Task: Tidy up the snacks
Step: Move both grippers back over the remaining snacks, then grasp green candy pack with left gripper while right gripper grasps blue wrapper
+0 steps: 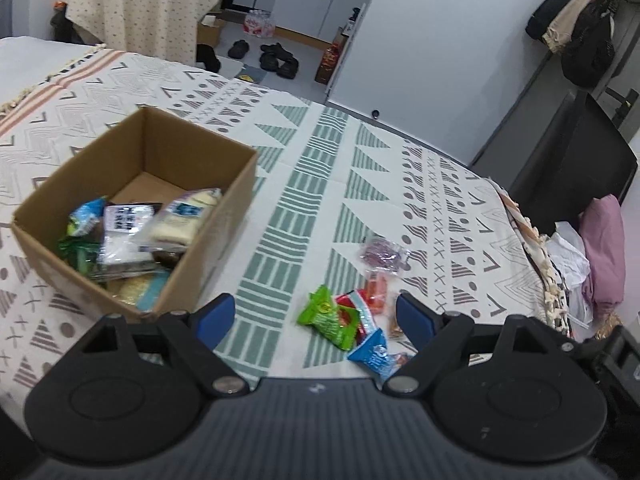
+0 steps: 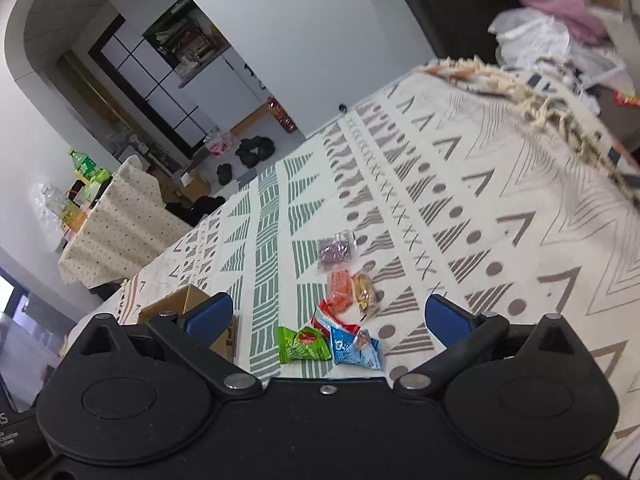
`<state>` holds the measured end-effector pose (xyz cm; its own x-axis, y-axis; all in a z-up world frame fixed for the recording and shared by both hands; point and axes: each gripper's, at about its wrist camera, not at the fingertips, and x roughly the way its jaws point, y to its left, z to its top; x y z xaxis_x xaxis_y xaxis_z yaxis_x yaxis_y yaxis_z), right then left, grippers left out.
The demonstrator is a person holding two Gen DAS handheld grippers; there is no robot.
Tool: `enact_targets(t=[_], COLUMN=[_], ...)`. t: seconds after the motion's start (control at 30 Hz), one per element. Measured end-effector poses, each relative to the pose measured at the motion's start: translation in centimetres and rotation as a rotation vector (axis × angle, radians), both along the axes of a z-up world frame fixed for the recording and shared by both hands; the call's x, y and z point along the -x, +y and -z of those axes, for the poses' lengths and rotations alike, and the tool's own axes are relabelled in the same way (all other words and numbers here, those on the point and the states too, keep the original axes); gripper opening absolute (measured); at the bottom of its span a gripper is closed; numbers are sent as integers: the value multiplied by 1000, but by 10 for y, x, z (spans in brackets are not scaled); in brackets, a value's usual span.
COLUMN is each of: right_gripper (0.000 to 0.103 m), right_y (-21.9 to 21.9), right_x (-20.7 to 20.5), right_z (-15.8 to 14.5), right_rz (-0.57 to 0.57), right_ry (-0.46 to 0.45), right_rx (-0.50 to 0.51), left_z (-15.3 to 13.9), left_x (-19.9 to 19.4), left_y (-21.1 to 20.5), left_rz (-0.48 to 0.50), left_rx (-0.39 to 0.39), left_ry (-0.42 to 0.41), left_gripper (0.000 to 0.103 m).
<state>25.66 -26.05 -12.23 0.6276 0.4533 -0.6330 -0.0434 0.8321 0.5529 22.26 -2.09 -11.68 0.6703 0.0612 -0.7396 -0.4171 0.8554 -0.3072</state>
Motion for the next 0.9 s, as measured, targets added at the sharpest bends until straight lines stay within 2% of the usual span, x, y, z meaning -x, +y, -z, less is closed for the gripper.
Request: enact_targets(t=[0.2,0.3,0.37,0.43,0.53,0.8,0.9], right_gripper=[102,94,83,79,78,68,67], right_y=[4,7,10,15,24,37,43], right_x=[-11,-18,-22,-27,-31,-41,-44], right_z=[17,27,33,39,46,67,70], right_rz=[-13,-20,-32,-41,-75,-105,-117], right_ry=[50,87,104,122,137,192,175], right_rx=[-24,-47,-46,-31,-17,43,71], left_z=[19,31,38,46,59,86,92], left_x=[-15,-23,-27,-33,-42,-62,-68], left_y=[3,7,9,11,15,23,22], left_rz=[-2,-4,-11,-14,-24,-50,-37], left_rx=[74,134,162,184,217,262,262], left_ry=[4,16,17,29,56,100,109], left_gripper=[86,83,77,65,57,56,56])
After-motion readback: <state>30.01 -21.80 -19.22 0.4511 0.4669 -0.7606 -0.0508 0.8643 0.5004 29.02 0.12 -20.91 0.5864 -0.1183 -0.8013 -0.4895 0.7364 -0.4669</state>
